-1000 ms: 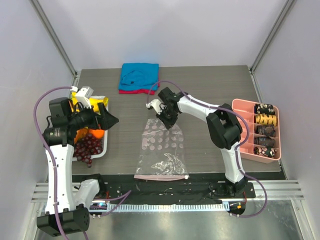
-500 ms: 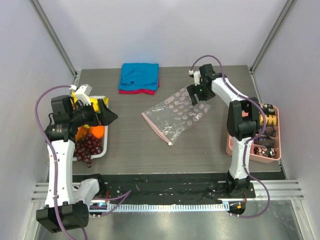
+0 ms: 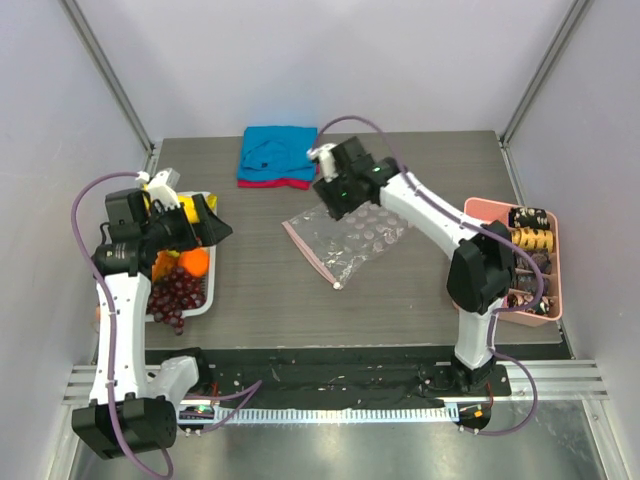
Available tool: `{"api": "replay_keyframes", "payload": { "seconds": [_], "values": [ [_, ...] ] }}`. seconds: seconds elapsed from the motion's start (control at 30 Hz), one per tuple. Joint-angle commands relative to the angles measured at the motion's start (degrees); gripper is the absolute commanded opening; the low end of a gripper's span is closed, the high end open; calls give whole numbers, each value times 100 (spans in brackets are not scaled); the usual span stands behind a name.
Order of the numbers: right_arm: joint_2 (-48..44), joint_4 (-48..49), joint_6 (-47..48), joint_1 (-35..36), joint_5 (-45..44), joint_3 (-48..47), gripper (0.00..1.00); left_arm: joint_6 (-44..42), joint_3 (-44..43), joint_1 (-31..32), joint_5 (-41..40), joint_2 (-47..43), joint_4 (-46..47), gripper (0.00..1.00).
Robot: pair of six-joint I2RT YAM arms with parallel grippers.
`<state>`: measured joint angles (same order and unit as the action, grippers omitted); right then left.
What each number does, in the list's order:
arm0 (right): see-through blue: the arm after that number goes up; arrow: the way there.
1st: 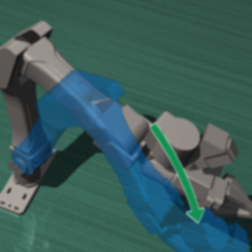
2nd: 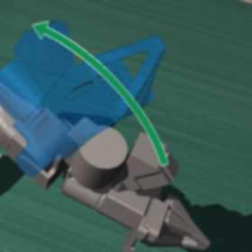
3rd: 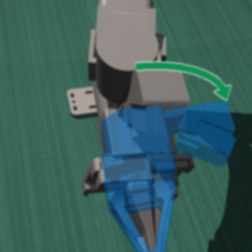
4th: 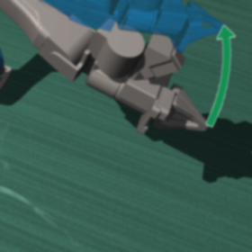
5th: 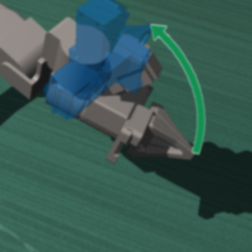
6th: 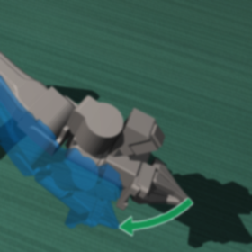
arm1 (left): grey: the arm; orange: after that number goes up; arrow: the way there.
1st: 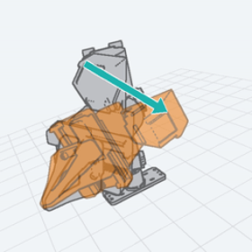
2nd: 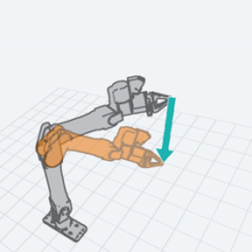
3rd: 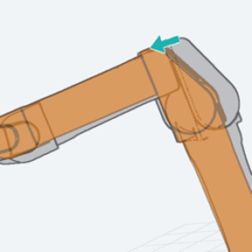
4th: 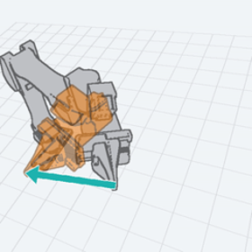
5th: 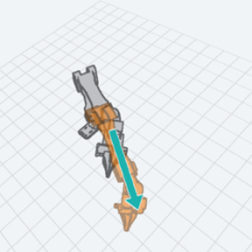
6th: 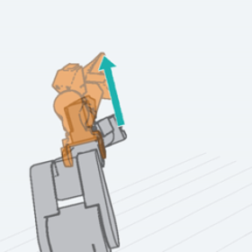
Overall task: Place the food in the zip-top bag and seal the zipper
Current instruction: Pick up the zipper food storage bag at the center of the board.
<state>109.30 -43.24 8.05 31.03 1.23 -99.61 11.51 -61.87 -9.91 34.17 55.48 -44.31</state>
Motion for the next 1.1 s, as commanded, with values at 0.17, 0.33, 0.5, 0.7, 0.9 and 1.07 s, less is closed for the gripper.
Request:
{"api": "replay_keyframes", "payload": {
  "seconds": [0.17,0.33,0.5,0.7,0.9,1.07],
  "values": [
    [680,123,-260,1704,-1466,-225,50,660,-309,-432,63,244,169,100],
    [1225,-70,-357,2030,-1837,-655,49,818,-81,-547,98,86,397,100],
    [1489,-70,-331,2136,-2022,-700,48,836,-54,-600,169,59,432,100],
    [1770,-79,-348,2153,-2127,-752,48,844,-10,-626,212,77,503,100],
    [1867,-88,-410,2153,-1952,-779,48,871,78,-652,239,42,573,100],
    [1938,-123,-463,2153,-1803,-849,54,880,131,-670,256,24,634,100]
  ]
}}
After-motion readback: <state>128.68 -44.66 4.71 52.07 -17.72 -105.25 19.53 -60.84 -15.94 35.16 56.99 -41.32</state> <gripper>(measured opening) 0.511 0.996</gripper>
